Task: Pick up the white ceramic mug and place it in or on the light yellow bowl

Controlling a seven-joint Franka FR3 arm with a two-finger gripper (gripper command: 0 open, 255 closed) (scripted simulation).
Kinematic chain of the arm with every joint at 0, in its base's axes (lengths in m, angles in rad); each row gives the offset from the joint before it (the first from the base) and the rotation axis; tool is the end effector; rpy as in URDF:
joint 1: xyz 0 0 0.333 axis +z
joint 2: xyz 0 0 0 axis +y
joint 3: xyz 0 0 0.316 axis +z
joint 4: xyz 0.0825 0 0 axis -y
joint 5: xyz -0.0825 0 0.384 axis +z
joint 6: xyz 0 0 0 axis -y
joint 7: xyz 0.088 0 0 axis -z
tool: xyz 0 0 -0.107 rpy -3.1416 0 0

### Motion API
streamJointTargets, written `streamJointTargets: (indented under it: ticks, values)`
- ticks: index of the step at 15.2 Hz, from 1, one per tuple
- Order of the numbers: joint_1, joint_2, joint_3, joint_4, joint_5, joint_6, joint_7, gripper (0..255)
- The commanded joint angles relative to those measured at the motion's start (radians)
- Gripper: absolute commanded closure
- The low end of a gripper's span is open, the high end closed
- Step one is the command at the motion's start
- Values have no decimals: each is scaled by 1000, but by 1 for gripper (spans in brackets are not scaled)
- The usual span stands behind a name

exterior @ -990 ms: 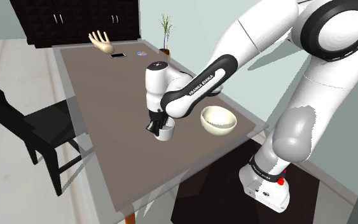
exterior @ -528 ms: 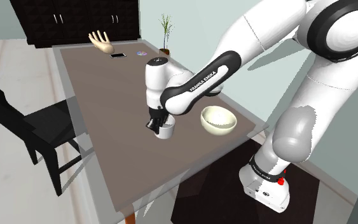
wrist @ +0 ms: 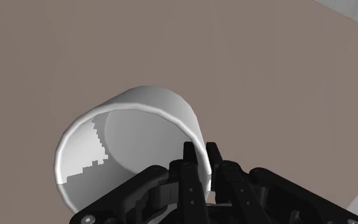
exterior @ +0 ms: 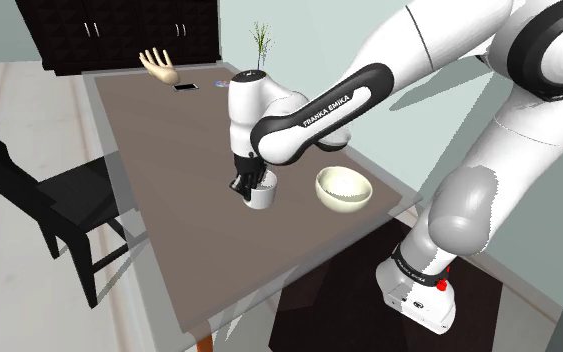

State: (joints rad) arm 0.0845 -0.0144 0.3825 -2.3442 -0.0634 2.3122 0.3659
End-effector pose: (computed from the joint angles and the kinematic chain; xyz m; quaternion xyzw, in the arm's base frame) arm 0.4465 0.2238 0.3367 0.9970 0.0720 0.0019 0.0274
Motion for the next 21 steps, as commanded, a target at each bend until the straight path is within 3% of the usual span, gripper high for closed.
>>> streamJointTargets:
  ticks: [1, 21]
  values:
    - [0, -19, 0, 13, 11, -31, -9, 255]
    - [2, -149, -15, 157, 70, -295, -64, 255]
